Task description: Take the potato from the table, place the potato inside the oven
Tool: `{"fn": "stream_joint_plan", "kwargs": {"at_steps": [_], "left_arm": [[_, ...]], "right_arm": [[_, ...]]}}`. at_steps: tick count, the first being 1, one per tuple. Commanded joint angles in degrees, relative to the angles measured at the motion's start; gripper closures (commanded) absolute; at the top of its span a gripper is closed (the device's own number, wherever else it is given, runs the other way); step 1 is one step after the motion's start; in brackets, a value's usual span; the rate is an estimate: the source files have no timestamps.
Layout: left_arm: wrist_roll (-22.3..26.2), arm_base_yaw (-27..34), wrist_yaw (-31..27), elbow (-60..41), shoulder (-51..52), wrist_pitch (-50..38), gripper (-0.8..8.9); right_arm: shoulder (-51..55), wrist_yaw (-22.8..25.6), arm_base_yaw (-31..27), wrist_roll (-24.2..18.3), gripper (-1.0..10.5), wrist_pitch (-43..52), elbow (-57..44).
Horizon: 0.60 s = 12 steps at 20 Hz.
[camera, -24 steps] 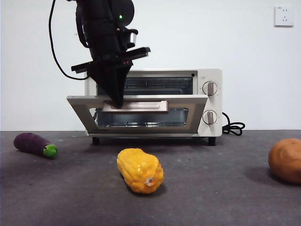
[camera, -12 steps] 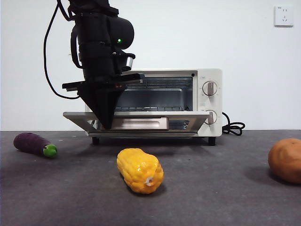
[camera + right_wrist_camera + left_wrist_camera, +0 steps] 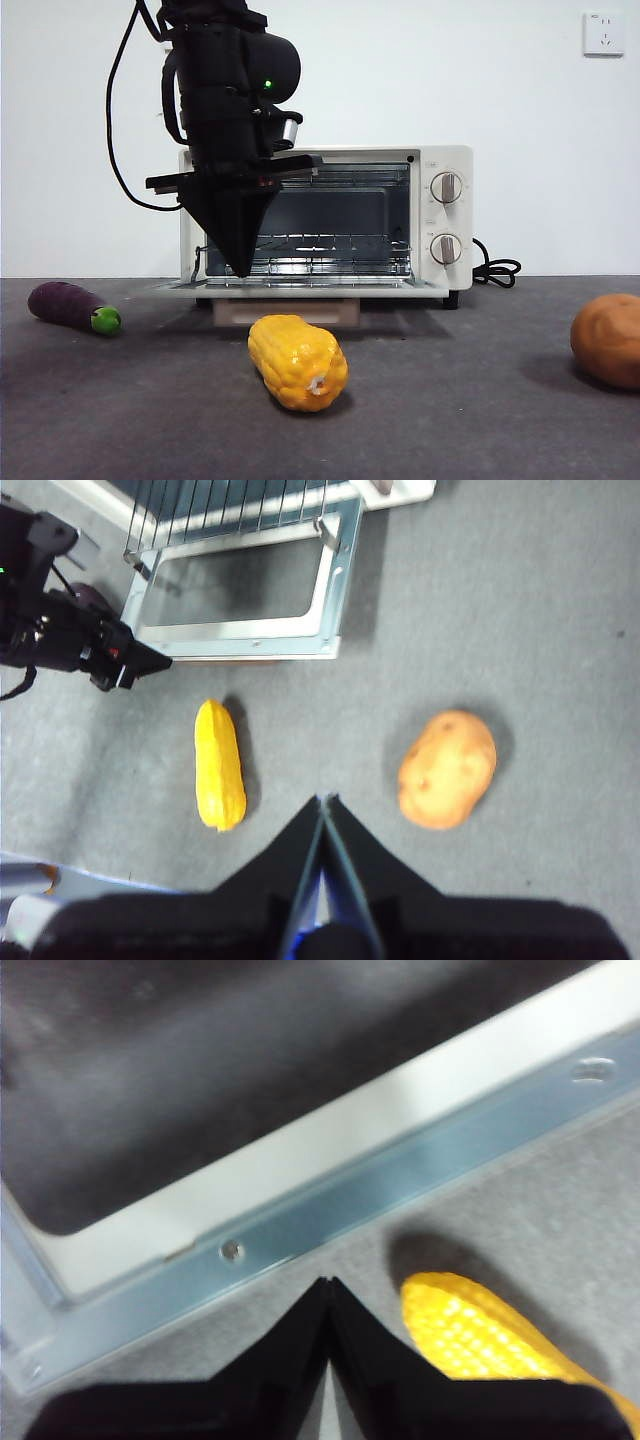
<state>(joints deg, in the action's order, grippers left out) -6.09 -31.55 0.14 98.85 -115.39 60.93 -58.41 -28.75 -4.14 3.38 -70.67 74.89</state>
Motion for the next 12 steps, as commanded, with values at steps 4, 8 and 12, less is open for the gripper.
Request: {"fn": "stream_joint_plan", "kwargs": {"at_steps": [4, 8, 12], "left_arm": [[0.20, -0.98, 0.50, -0.20, 0.33, 0.85, 8.20], [1.44, -2.08, 2.08, -0.20, 6.19, 1.51, 8.20], [3.76, -3.58, 1.99, -0.20, 17.51, 2.16, 8.20]], "right_arm": [[0.13, -0.20, 0.04, -1.14, 9.4, -1.07, 0.17], [-0.48, -0.20, 0.04, -4.79, 9.4, -1.75, 0.15], [-0.98, -0.20, 0.07, -5.86, 9.4, -3.67, 0.15]]}}
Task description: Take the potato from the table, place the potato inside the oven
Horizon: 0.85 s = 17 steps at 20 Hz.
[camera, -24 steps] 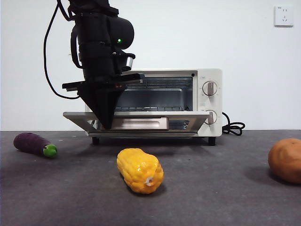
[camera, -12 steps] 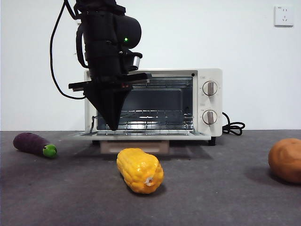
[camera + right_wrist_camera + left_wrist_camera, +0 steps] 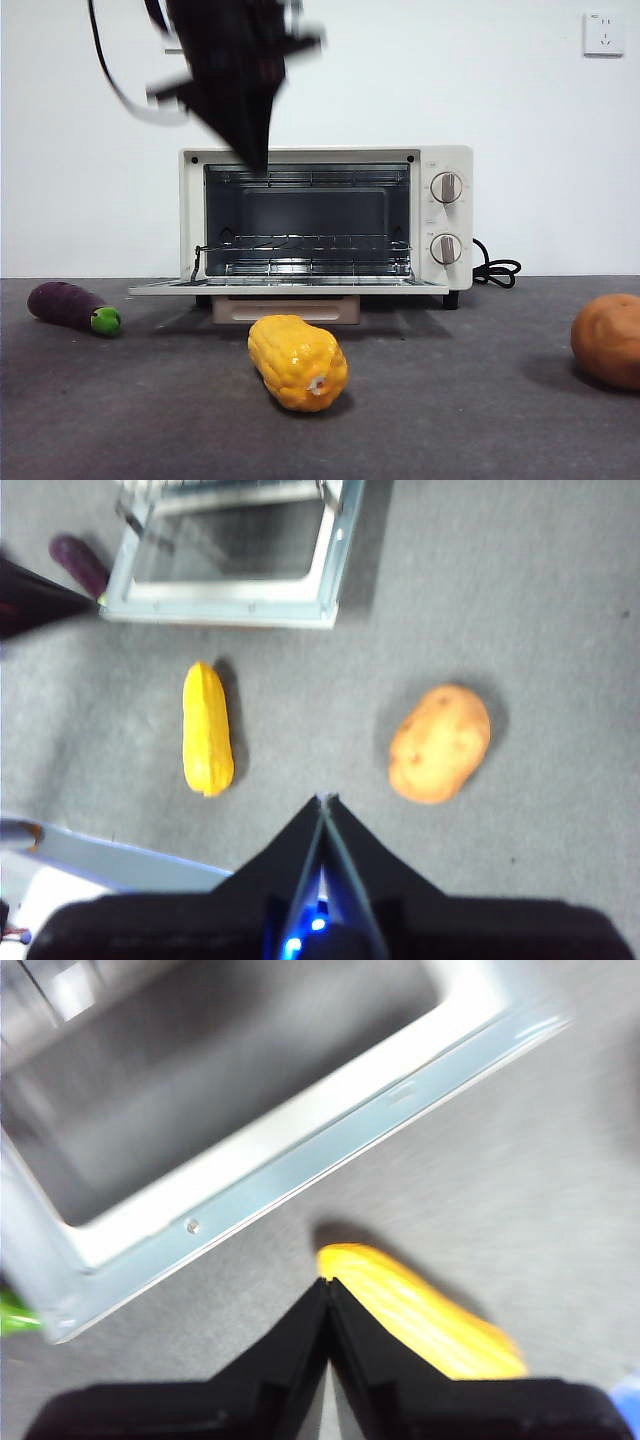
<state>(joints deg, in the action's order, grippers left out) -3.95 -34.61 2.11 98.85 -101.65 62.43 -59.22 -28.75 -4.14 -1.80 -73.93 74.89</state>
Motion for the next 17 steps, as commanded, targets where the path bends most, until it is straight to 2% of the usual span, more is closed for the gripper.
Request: {"fn": "stream_joint_plan", "kwargs": {"at_steps": [1, 4, 6, 9, 14, 15, 17], "left_arm": [[1.62, -0.74, 0.04, -0.20, 7.43, 1.31, 8.20], [2.91, -0.74, -0.22, -0.20, 17.73, 2.71, 8.19], [3.19, -0.72, -0.66, -0.20, 24.15, 2.69, 8.19], [3.19, -0.11, -1.09, -0.20, 31.74, 5.77, 8.19], [3.23, 0.20, -10.71, -0.20, 38.36, 13.11, 8.19], [2.95, 0.20, -10.71, -0.20, 39.56, 13.09, 8.19], [2.71, 0.17, -10.71, -0.20, 41.44, 13.09, 8.19]], "right_arm": [[-0.46, -0.20, 0.07, 0.79, 9.3, -0.94, 0.15], [-1.60, -0.17, 0.07, 4.48, 7.5, -1.53, 0.07], [-2.23, 1.60, 0.94, 4.87, 7.5, -1.14, 0.00], [-4.17, 10.19, 5.01, 8.96, 7.5, -0.59, -0.87], [-8.81, 18.53, 14.91, 16.55, 7.3, 4.07, -5.73], [-9.92, 21.03, 16.72, 18.25, 6.9, 5.03, -6.88], [-12.35, 25.75, 20.02, 21.73, 6.9, 7.02, -8.85]]}}
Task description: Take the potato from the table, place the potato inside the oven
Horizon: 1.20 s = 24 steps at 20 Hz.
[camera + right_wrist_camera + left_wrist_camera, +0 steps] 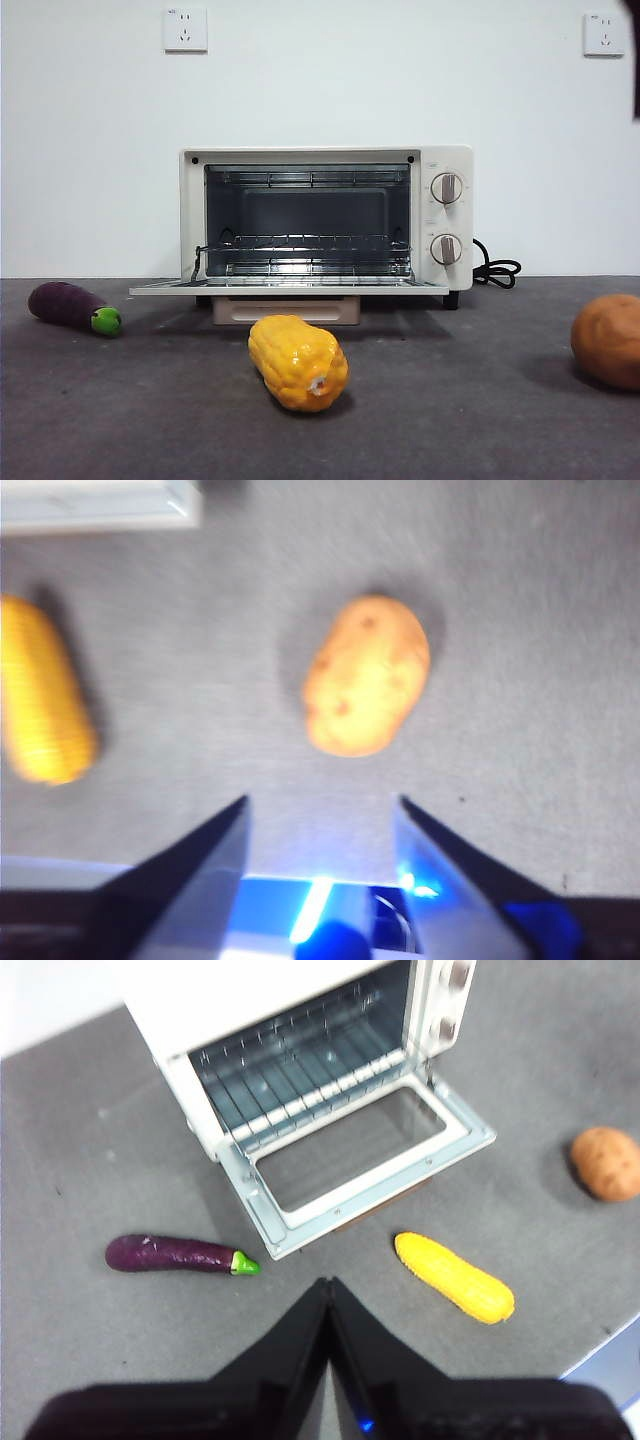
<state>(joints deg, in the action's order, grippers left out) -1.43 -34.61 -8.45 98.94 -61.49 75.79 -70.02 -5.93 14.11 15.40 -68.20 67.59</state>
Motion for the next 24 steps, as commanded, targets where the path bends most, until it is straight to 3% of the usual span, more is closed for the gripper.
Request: {"fn": "stream_joint_plan", "kwargs": {"at_steps": [1, 3, 5, 7, 15, 24], "left_arm": [[-0.04, 0.17, -0.15, -0.28, 2.23, -0.24, 8.19], [-0.39, 0.17, -0.15, -0.28, 3.78, -0.24, 8.19], [-1.60, 0.17, -0.15, -0.28, 5.09, -0.26, 8.19], [-2.01, 0.17, -0.15, -0.28, 6.56, -0.24, 8.19], [-1.33, 0.17, -0.63, -0.28, 10.99, -0.26, 8.19], [-0.22, 0.17, -0.66, -0.28, 11.15, -0.26, 8.19]], "right_arm": [[-2.80, 5.03, 3.10, 6.47, 6.9, 2.29, -2.34], [-5.29, 6.43, 4.50, 7.56, 6.5, 3.48, -2.43], [-7.37, 6.40, 5.38, 7.39, 3.9, 6.01, -2.43], [-9.77, 6.38, 5.42, 7.26, 2.8, 7.85, -2.43], [-18.82, 6.43, 5.42, 7.63, 2.9, 9.09, -2.43], [-26.16, 8.39, 5.35, 11.76, 3.3, 12.90, -2.73]]}}
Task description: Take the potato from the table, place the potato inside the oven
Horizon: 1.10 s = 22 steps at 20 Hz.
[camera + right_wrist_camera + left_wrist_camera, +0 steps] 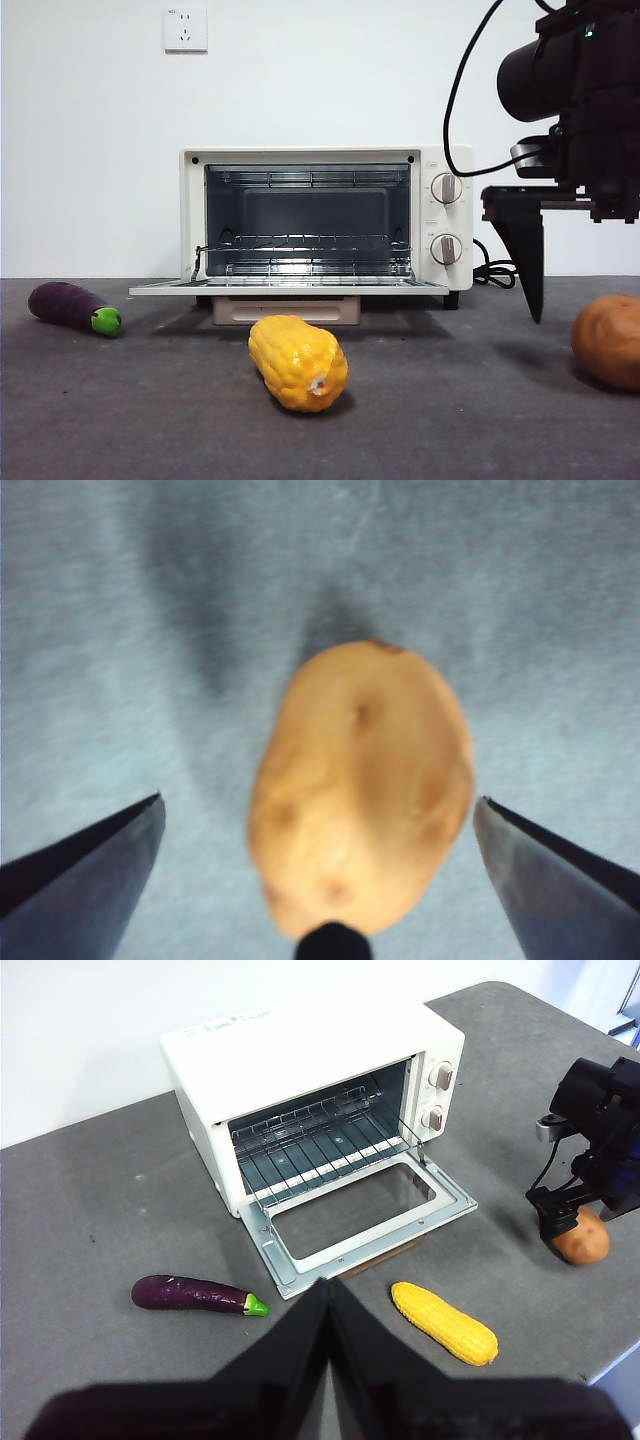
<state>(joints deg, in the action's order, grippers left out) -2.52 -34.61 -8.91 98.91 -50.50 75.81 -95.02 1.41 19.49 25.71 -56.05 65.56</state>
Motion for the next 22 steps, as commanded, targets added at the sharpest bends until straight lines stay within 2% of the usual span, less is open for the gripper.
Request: {"fn": "stream_joint_plan", "kwargs": {"at_steps": [1, 5, 7, 10, 11, 13, 14, 16, 19, 22], "left_arm": [[0.90, 0.17, -0.20, -0.26, 0.15, -0.28, 8.19], [1.22, 0.17, -0.20, -0.26, 0.15, -0.28, 8.19], [1.22, 0.17, -0.17, -0.26, 0.15, -0.28, 8.19], [1.25, 0.17, -0.17, -0.26, 0.15, -0.28, 8.19], [1.25, 0.17, -0.17, -0.26, 0.15, -0.28, 8.19], [1.25, 0.17, -0.17, -0.26, 0.15, -0.28, 8.19], [1.29, 0.17, -0.17, -0.26, 0.15, -0.28, 8.19], [1.66, 0.17, -0.17, -0.26, 0.17, -0.28, 8.19], [1.66, 0.17, -0.17, -0.26, 0.33, -0.28, 8.19], [1.64, 0.17, -0.11, -0.26, 0.31, -0.28, 8.19]], "right_arm": [[-1.75, 0.98, -0.11, 1.77, 3.8, 0.94, -0.72], [-2.99, 1.01, -0.20, 1.73, 4.3, 1.75, -0.72], [-3.76, 0.79, -0.50, 1.77, 5.2, 1.66, -0.72], [-4.02, 1.18, -0.79, 1.73, 5.9, 1.29, -0.72], [-4.26, 1.16, -0.81, 1.70, 6.3, 1.27, -0.72], [-4.61, 1.07, -1.20, 1.05, 8.3, 1.14, -0.72], [-4.59, 1.09, -1.22, 1.05, 8.9, 1.14, -0.72], [-4.55, 0.92, -1.18, 1.03, 8.8, 0.04, -0.68], [-2.86, -3.02, -0.63, -1.51, 8.8, -3.30, 0.44], [0.90, -11.02, 1.03, -1.77, 8.8, -3.45, 2.99]]}}
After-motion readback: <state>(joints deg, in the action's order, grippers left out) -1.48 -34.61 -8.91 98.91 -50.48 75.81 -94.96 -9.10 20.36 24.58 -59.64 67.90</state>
